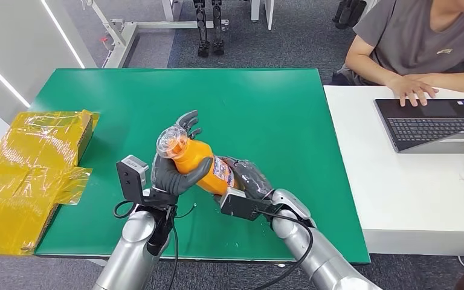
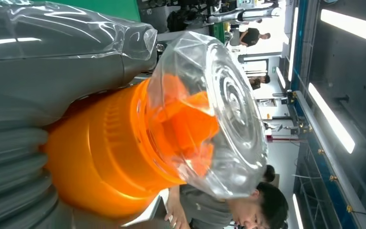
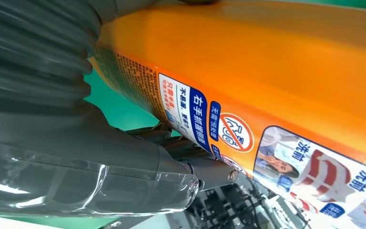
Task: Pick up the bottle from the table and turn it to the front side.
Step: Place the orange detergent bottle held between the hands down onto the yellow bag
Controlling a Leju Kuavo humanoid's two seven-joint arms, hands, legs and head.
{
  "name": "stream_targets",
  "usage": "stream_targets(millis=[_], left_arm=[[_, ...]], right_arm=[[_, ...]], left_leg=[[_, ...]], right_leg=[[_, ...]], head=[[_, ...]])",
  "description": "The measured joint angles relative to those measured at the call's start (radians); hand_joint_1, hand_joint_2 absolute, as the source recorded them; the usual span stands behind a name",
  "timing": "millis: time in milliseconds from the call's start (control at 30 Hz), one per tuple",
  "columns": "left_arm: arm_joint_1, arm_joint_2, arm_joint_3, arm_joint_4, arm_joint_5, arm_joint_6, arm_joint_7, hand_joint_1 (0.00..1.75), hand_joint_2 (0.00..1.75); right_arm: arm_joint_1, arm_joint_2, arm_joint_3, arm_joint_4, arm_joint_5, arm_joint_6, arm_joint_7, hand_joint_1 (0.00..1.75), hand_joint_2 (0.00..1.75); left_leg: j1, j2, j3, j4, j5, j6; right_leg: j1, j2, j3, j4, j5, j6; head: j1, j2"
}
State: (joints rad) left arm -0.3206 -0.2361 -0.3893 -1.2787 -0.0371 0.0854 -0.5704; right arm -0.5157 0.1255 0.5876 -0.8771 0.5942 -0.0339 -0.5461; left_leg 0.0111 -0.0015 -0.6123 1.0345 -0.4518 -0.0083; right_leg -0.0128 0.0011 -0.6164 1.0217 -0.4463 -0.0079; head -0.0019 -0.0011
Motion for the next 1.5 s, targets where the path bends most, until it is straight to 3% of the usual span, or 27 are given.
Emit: stream_targets(millis=[433,467,600,667,867,1233,1500], left_arm=[[-0.017,-0.002,-0.009,0.0,-0.007,-0.027,-0.006,1.75,1.75],[-0.018,-0.002,-0.009,0.0,-0.004,-0.028,-0.006,1.75,1.75],[-0.018,-0.001,-0.009,0.0,0.003,-0.029,-0.006,1.75,1.75],[-0.018,-0.001,-0.009,0.0,0.004,-0.029,-0.006,1.75,1.75],[-0.018,0.0,-0.009,0.002,0.017,-0.016,-0.005,1.75,1.75],[-0.009,0.009,-0.005,0.0,0.055,0.074,-0.015,1.75,1.75],[0.02,0.032,0.037,-0.077,-0.046,0.168,-0.026,1.75,1.75]], right_arm=[[0.004,0.0,-0.003,0.001,0.012,-0.035,0.014,1.75,1.75],[0.004,0.0,-0.002,0.001,0.013,-0.039,0.014,1.69,1.75],[0.005,0.0,-0.002,0.001,0.011,-0.052,0.014,0.13,1.75],[0.005,0.0,0.0,0.0,0.005,-0.063,0.013,0.0,1.75],[0.012,0.011,0.003,-0.025,-0.067,-0.112,0.004,0.0,1.75],[0.127,0.019,-0.026,-0.209,-0.367,-0.163,-0.051,0.0,1.75],[0.252,0.017,-0.034,-0.404,-0.414,-0.242,-0.081,0.0,1.75]], left_leg=[[0.0,0.0,0.0,0.0,0.0,0.0],[0.0,0.0,0.0,0.0,0.0,0.0],[0.0,0.0,0.0,0.0,0.0,0.0],[0.0,0.0,0.0,0.0,0.0,0.0],[0.0,0.0,0.0,0.0,0.0,0.0],[0.0,0.0,0.0,0.0,0.0,0.0],[0.0,0.0,0.0,0.0,0.0,0.0]], right_leg=[[0.0,0.0,0.0,0.0,0.0,0.0],[0.0,0.0,0.0,0.0,0.0,0.0],[0.0,0.0,0.0,0.0,0.0,0.0],[0.0,0.0,0.0,0.0,0.0,0.0],[0.0,0.0,0.0,0.0,0.0,0.0],[0.0,0.0,0.0,0.0,0.0,0.0],[0.0,0.0,0.0,0.0,0.0,0.0]], head=[[0.0,0.0],[0.0,0.0],[0.0,0.0],[0.0,0.0],[0.0,0.0],[0.0,0.0],[0.0,0.0]])
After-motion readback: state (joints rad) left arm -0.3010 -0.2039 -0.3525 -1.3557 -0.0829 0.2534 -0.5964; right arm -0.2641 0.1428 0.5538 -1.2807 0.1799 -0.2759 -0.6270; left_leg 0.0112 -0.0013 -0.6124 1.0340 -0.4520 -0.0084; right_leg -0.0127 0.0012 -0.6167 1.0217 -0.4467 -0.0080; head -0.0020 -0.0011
